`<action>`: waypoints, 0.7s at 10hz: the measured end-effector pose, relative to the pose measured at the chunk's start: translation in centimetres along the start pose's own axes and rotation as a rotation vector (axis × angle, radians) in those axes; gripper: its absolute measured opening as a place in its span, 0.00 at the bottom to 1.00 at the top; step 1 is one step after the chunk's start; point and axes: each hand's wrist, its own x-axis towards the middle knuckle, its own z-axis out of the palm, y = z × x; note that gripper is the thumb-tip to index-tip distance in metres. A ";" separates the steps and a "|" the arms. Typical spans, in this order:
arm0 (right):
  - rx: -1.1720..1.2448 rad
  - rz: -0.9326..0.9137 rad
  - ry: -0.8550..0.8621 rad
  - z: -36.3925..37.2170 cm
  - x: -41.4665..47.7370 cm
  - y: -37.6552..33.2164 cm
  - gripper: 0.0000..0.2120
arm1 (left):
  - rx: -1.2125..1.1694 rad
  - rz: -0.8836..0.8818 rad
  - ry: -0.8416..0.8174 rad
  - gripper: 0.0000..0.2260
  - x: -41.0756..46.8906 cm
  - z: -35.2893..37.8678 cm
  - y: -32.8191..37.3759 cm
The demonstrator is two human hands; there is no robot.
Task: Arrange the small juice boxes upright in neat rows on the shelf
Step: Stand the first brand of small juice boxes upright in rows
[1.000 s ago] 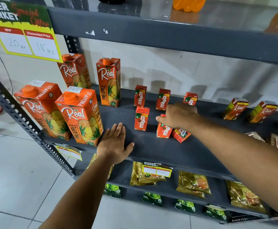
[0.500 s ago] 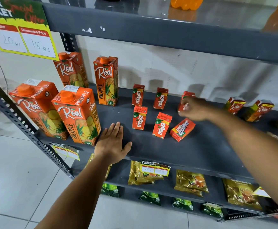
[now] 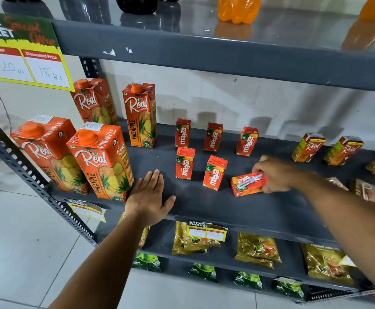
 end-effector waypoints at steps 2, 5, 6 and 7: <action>-0.175 -0.192 0.200 -3.2 -1.3 -0.3 0.24 | -0.006 0.006 0.012 0.40 0.2 0.2 0.0; -0.371 -0.367 0.211 -4.5 -2.4 -2.0 0.28 | 0.003 -0.001 0.006 0.40 0.1 0.1 0.0; -0.340 -0.389 0.158 -4.7 -2.2 -1.5 0.30 | 0.008 0.003 0.006 0.40 0.3 0.2 -0.1; -0.300 -0.367 0.130 -4.7 -2.0 -1.3 0.28 | 0.011 0.001 0.007 0.40 0.4 0.2 -0.1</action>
